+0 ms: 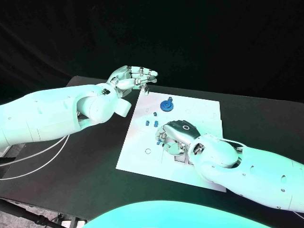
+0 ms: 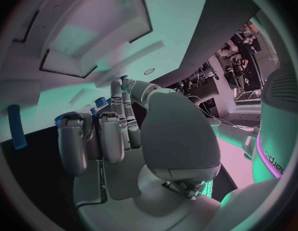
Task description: Assemble the parts on the task board
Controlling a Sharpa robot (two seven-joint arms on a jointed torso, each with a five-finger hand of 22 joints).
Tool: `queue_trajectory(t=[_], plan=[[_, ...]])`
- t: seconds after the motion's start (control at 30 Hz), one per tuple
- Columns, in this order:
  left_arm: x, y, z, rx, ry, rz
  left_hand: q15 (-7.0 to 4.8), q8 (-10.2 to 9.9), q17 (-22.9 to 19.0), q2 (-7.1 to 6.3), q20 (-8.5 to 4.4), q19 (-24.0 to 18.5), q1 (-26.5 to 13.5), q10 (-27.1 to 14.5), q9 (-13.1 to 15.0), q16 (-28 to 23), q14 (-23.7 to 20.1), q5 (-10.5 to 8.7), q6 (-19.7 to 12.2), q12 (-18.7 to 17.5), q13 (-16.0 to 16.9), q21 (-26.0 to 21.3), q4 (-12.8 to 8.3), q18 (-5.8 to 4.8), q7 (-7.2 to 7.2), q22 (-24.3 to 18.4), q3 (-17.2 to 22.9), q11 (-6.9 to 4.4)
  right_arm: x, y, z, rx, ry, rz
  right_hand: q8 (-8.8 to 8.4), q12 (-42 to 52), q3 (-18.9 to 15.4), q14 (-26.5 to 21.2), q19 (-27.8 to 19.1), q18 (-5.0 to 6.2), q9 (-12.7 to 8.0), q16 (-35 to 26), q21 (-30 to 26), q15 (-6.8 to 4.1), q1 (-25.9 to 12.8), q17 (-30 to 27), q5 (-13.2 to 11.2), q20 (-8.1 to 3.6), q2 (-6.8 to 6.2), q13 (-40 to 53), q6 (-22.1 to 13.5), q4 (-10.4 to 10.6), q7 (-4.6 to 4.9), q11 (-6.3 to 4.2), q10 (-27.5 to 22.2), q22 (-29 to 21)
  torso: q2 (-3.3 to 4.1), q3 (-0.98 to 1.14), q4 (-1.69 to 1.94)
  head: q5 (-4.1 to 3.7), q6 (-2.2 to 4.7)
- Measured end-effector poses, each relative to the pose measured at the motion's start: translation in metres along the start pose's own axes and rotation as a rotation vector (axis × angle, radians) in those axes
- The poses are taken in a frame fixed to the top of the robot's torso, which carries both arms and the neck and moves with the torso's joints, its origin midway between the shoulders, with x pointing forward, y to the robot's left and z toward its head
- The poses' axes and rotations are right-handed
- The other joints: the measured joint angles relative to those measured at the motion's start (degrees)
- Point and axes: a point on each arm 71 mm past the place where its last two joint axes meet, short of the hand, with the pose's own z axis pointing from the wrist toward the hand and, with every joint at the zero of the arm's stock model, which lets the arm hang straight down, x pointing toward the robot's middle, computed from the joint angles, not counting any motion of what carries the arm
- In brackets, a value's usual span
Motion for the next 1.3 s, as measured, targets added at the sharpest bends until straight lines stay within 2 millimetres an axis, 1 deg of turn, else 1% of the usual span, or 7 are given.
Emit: queue_trajectory(t=[0.3, 0.43, 0.5, 0.6, 0.73, 1.07, 1.3], plan=[[0.000, 0.000, 0.000, -0.001, 0.000, 0.000, -0.21, 0.0, -0.1, 0.00, 0.00, 0.0, 0.0, 0.0, 0.0, 0.0, -0.2, 0.00, 0.0, 0.0, 0.0, 0.0, 0.0, 0.00, 0.00, 0.0, 0.0, 0.00, 0.001, 0.002, 0.001, -0.004, 0.012, -0.004, -0.01, -0.6, -0.2, 0.0, 0.0, 0.00, 0.1, 0.0, 0.0, 0.00, -1.0, 0.0, -0.3, 0.00, -0.20, -0.1, 0.1, -0.2, -0.06, 0.00, 0.0, 0.0, -0.03, -0.02, 0.02, 0.01, -0.05], [0.000, 0.000, 0.000, -0.001, 0.000, 0.000, -0.21, 0.0, -0.1, 0.00, 0.00, 0.0, 0.0, 0.0, 0.0, 0.0, -0.2, 0.00, 0.0, 0.0, 0.0, 0.0, 0.0, 0.00, 0.00, 0.0, 0.0, 0.00, 0.002, 0.002, 0.001, -0.007, 0.018, -0.005, -1.34, -1.9, -0.8, 0.1, 0.0, 0.00, -0.4, -0.1, -1.0, 0.11, -2.4, -0.5, -0.2, 0.00, -1.26, -0.6, -1.8, 0.5, 0.85, 0.67, -1.8, 0.0, -0.03, -0.03, 0.02, 0.01, -0.05], [0.000, 0.000, 0.000, -0.002, 0.000, 0.000, -0.21, 0.0, -0.1, 0.00, 0.00, 0.0, 0.0, 0.0, 0.0, 0.0, -0.2, 0.00, 0.0, 0.0, 0.0, 0.0, 0.0, 0.00, 0.00, 0.0, 0.0, 0.00, 0.003, 0.001, 0.001, -0.005, 0.020, -0.004, -2.24, -2.8, -1.0, 0.2, -0.2, 0.01, -0.9, -0.3, -2.6, 0.64, -3.3, -0.8, 1.5, 0.16, -2.11, -1.1, -3.0, 0.7, 1.31, 1.21, -2.9, 0.0, -0.03, -0.03, 0.02, 0.01, -0.09], [0.000, 0.000, 0.000, -0.002, 0.000, 0.000, -0.21, 0.0, -0.1, 0.00, 0.00, 0.0, 0.0, 0.0, 0.0, 0.0, -0.2, 0.00, 0.0, 0.3, 0.0, 0.0, 0.0, 0.00, 0.00, 0.0, 0.0, 0.00, 0.003, 0.001, 0.001, -0.004, 0.020, -0.004, -2.90, -3.2, -1.2, 0.1, -0.1, 0.01, -1.2, -0.8, -4.3, 0.97, -4.1, -1.5, 2.7, 0.56, -2.90, -1.2, -3.9, 0.9, 1.77, 1.71, -3.8, 0.0, -0.07, -0.04, -0.01, 0.01, -0.13], [0.000, 0.000, 0.000, -0.002, 0.000, 0.000, -0.21, 0.0, -0.1, 0.00, 0.00, 0.0, 0.0, 0.0, 0.0, 0.0, -0.2, 0.00, 0.0, 0.3, 0.1, 0.0, 0.0, 0.00, 0.00, 0.0, 0.0, 0.00, 0.003, 0.001, 0.001, -0.003, 0.017, -0.003, -3.86, -3.9, -1.6, 0.0, -0.1, 0.02, -1.6, -1.2, -5.9, 1.26, -4.9, -2.6, 2.7, 0.74, -3.69, -1.9, -5.2, 1.3, 2.09, 2.01, -4.7, 0.0, -0.10, -0.04, -0.02, -0.10, -0.14], [0.000, 0.000, 0.000, -0.005, -0.001, 0.000, -0.21, 0.0, -0.1, 0.25, 0.00, 0.0, 0.3, 0.0, 0.0, 0.0, -0.2, 0.00, 0.0, 0.3, 0.0, 0.0, 0.0, 0.00, 0.00, 0.0, 0.0, 0.00, -0.002, -0.008, -0.011, 0.018, -0.013, 0.006, -4.12, -4.0, -1.7, 0.0, -0.1, 0.01, -1.7, -1.4, -6.1, 1.26, -5.0, -2.9, 2.4, 1.15, -3.74, -2.0, -5.8, 1.3, 1.88, 2.01, -5.1, 0.0, -0.10, 0.02, -0.02, -0.37, 0.30], [-0.001, 0.001, 0.000, -0.006, -0.002, 0.001, -0.21, 0.0, 0.0, 0.25, 0.00, 0.0, 0.3, 0.0, 0.0, 0.0, -0.2, 0.00, 0.0, 0.3, 0.0, 0.0, 0.0, 0.00, 0.00, 0.0, 0.0, 0.00, -0.027, -0.020, -0.028, 0.038, -0.075, 0.007, -4.12, -4.0, -1.7, 0.0, -0.1, 0.01, -1.7, -1.9, -6.1, 1.25, -5.0, -3.5, 2.4, 1.15, -3.74, -2.0, -5.8, 1.3, 1.88, 2.01, -5.1, 0.0, -0.07, 0.02, -0.03, -0.84, 0.82]])
